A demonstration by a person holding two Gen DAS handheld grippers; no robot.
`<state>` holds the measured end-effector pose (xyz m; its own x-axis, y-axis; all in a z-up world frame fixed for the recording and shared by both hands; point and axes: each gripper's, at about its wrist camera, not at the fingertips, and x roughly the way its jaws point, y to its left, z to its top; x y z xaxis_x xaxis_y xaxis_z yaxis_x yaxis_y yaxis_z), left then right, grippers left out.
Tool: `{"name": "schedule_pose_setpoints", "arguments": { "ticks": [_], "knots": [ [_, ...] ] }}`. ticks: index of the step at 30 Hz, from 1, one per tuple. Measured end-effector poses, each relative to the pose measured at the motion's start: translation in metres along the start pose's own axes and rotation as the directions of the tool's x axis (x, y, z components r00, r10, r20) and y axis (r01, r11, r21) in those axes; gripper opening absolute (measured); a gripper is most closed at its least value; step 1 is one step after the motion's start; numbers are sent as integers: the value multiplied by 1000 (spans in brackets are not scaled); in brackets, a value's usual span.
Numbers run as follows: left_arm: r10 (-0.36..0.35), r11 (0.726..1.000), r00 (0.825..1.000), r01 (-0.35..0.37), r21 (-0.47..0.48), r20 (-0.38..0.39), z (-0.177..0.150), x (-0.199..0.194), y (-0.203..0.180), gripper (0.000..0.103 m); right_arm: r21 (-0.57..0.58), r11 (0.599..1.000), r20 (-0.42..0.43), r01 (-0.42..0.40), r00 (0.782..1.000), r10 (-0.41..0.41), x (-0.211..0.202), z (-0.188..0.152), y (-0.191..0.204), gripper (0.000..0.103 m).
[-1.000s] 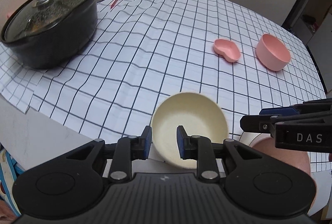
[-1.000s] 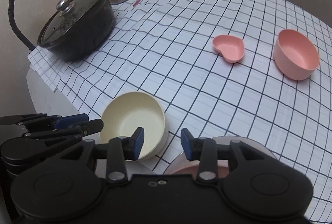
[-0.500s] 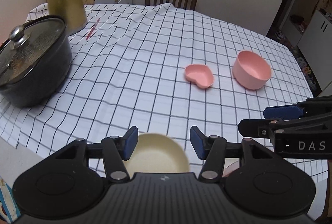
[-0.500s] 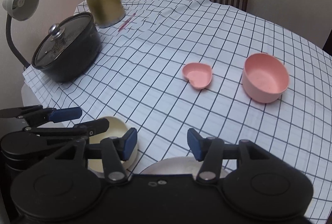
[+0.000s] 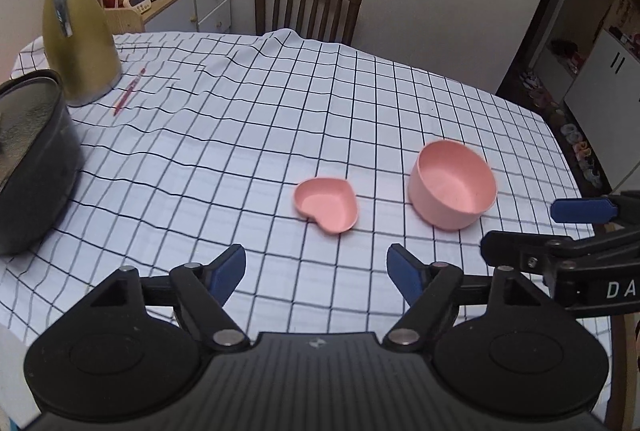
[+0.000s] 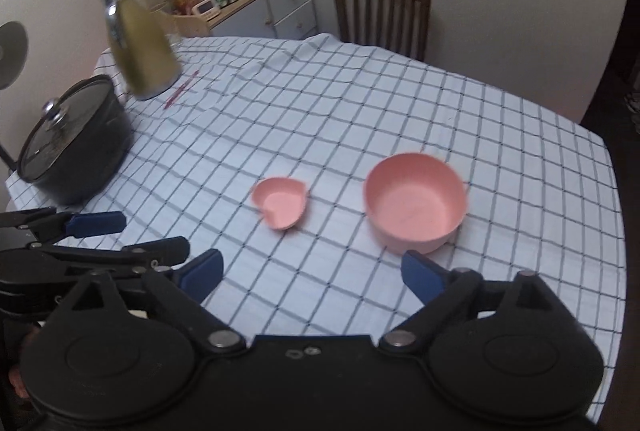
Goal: Organize plates and bowls
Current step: 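Move both grippers to the pink bowl and grasp its rim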
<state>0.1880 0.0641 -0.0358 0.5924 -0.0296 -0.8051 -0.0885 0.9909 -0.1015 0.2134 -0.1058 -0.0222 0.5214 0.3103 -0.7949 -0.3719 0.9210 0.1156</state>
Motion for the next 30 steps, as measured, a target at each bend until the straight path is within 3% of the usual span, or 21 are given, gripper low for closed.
{"name": "schedule_pose_setpoints", "arguments": {
  "ticks": [6,17,25,30],
  "knots": [
    [-4,1000,1000,4,-21,-23,26,33,-22,77,48,997,-19,53,998,-52,17,14,-43,97],
    [-16,999,999,18,46,-35,63,94,-70,77,82,991,-65,110,992,-105,62,34,-92,93],
    [-37,998,995,41,37,-91,72,141,-88,76,168,977,-116,129,987,-110,95,40,-129,77],
    [-48,997,990,56,56,-132,70,164,-97,60,183,975,-147,127,984,-100,110,37,-139,62]
  ]
}}
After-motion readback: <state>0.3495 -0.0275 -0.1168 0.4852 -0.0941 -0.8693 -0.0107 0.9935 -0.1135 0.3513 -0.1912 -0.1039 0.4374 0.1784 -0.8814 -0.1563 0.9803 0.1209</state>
